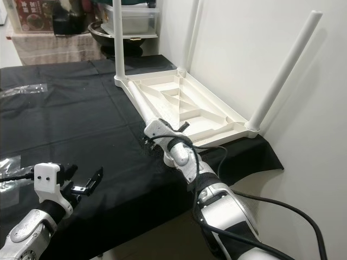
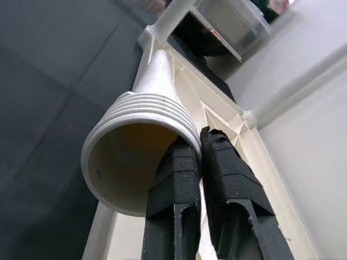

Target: Building children table

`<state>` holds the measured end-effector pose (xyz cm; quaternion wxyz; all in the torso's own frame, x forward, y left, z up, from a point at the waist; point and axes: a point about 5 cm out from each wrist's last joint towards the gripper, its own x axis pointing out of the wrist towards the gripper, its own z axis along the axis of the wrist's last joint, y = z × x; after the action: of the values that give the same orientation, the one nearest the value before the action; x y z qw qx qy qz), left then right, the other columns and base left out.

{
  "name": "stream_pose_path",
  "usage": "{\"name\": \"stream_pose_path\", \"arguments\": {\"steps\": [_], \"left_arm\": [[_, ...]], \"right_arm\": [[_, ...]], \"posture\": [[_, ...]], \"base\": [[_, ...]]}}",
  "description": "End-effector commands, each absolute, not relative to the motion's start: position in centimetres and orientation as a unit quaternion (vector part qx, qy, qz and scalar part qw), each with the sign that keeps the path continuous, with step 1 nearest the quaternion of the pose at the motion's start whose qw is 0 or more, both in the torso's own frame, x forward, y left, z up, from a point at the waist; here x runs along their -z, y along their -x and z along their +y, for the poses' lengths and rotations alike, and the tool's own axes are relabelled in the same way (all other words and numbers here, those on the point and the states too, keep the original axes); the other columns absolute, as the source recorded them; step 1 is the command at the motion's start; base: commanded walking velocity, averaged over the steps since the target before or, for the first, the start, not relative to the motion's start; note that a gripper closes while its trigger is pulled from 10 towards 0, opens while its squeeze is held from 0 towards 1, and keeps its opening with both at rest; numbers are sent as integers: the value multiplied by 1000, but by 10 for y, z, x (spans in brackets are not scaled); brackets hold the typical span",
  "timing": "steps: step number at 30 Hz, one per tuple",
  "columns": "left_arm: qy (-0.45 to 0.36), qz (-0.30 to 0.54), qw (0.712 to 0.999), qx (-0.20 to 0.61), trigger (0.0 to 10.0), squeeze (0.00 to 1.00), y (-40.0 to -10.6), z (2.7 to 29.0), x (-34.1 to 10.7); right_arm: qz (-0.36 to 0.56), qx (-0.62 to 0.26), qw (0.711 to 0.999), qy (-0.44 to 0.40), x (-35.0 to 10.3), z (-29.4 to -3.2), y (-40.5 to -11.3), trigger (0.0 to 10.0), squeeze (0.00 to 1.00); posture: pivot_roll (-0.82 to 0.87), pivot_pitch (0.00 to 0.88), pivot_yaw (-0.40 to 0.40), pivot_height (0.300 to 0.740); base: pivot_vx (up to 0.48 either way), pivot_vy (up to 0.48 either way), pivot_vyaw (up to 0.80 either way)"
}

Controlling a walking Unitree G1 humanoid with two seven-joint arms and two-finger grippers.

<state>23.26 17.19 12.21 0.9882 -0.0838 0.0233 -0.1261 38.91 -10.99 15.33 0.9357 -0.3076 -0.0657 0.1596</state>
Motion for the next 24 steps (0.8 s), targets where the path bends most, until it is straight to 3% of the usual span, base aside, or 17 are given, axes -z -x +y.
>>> {"name": "stream_pose_path", "arguments": {"steps": [1, 8, 16, 19, 20, 24], "left_arm": [[79, 23, 988, 128, 10000, 0, -233, 171, -123], [89, 21, 987, 130, 10000, 0, -234, 170, -124], [227, -18, 966, 124, 10000, 0, -237, 175, -141], [370, -81, 916, 130, 10000, 0, -239, 181, -162], [370, -81, 916, 130, 10000, 0, -239, 181, -162], [472, -136, 852, 183, 10000, 0, -233, 183, -182]], "right_arm": [[-98, -164, 947, 257, -167, -118, -390, 0, 0], [-142, -199, 959, 141, -188, -135, -388, 0, 0], [-173, -237, 956, -4, -206, -154, -381, 0, 0], [-129, -318, 929, -139, -191, -151, -371, 0, 0], [-129, -318, 929, -139, -191, -151, -371, 0, 0], [-72, -392, 895, -201, -165, -139, -355, 0, 0]], "posture": [[106, 0, -116, 740], [95, 0, -108, 740], [86, 0, -102, 740], [86, 0, -100, 740], [86, 0, -100, 740], [87, 0, -103, 740]], "base": [[0, 0, 0], [0, 0, 0], [0, 0, 0], [0, 0, 0], [0, 0, 0], [0, 0, 0]]}}
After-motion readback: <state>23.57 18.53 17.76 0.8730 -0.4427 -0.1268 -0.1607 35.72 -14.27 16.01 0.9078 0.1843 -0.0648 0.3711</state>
